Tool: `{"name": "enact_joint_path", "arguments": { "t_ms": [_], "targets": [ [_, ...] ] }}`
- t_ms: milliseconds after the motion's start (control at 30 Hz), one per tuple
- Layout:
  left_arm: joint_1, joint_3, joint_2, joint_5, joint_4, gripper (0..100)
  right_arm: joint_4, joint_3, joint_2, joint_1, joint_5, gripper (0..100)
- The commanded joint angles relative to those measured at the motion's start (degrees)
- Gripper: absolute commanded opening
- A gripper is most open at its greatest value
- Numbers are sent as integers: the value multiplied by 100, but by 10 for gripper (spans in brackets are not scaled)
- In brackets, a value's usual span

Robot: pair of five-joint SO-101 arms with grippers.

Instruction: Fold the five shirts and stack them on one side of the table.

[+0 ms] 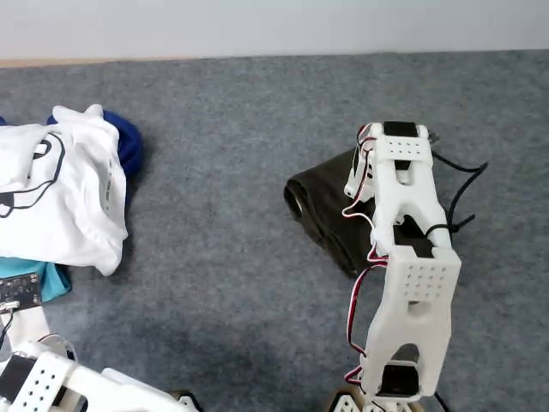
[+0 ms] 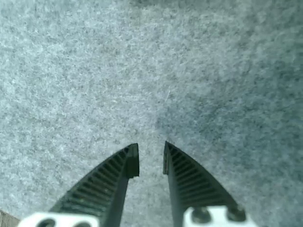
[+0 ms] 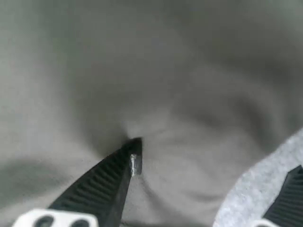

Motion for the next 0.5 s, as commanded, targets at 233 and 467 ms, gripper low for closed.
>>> {"name": "enact_joint_path", "arguments": {
  "t_ms": [233, 467],
  "targets": [
    [44, -40, -79, -53, -352, 97, -576, -316, 488, -215, -44, 413],
    [44, -57, -79, -53, -352, 97, -585, -316, 532, -259, 176, 187]
  ]
}}
